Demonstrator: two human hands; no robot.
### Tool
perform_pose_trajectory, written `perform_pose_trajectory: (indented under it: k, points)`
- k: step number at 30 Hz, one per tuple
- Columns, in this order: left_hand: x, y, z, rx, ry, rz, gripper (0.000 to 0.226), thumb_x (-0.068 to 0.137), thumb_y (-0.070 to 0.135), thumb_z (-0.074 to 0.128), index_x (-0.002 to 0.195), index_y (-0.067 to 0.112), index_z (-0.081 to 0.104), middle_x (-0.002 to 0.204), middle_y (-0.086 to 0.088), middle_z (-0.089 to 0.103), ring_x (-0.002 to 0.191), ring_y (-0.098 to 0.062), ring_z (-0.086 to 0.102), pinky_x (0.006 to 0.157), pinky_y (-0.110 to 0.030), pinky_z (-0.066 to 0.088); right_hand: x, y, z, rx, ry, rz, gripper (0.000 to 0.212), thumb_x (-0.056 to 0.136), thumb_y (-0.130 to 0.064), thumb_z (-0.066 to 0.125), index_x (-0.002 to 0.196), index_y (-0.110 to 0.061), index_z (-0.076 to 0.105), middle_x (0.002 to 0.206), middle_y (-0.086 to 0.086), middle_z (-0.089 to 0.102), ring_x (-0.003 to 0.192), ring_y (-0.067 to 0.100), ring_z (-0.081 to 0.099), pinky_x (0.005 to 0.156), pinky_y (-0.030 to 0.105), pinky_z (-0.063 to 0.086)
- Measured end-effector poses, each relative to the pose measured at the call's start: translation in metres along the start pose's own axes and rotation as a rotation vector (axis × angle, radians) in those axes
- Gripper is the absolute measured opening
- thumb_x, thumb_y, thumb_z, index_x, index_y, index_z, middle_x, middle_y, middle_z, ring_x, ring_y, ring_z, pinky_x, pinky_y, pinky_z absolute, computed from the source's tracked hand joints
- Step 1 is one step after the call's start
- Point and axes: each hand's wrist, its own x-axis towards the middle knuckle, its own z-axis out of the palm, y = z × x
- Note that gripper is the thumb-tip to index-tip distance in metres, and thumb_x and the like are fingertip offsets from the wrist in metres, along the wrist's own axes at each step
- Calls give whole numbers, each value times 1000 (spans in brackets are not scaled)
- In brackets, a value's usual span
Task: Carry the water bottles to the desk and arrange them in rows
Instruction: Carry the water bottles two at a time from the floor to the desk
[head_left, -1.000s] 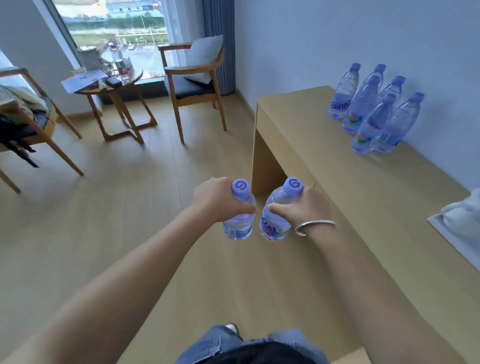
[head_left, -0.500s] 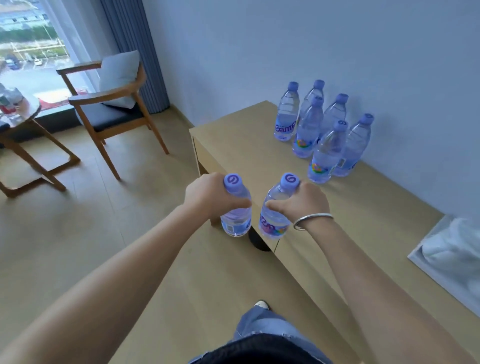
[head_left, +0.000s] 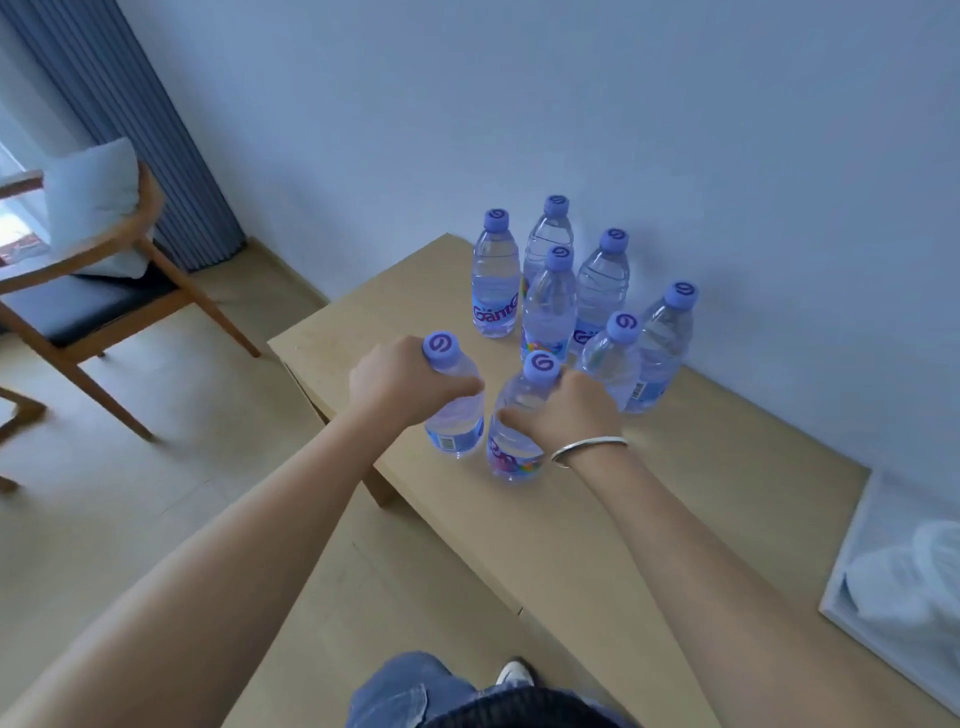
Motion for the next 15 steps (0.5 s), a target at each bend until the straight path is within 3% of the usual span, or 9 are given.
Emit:
perform_pose_trajectory:
  k: [5,9,13,15]
  points:
    - [39,7,6,35,-74,43,44,53,59,64,64,19,49,54,5,48,49,-14,48,46,-21,31,27,-8,14,11,114,62,46,61,-48,71,88,-12,61,79,4,60,81,28,61,64,26,38]
    - [62,10,6,91,-91,107,45,55,61,62,62,19,46,56,4,49,50,-14,47,47,-22,32,39,-17,24,-3,152,130,50,61,-49,70,94,-13,61,91,7,64,86,26,62,68,28,45]
    - [72,1,3,138,-133,196,48,55,68,58,61,23,44,57,8,49,52,-11,47,46,-22,29,48,-11,16,61,-76,118,47,60,-40,73,92,-15,49,95,5,56,87,21,52,80,31,45]
    - [78,-6,1,118,-191,248,51,54,74,56,75,28,51,67,11,55,61,-12,53,49,-23,32,49,-9,3,125,-220,121,66,62,-25,78,118,-16,46,118,3,53,109,20,51,97,33,43]
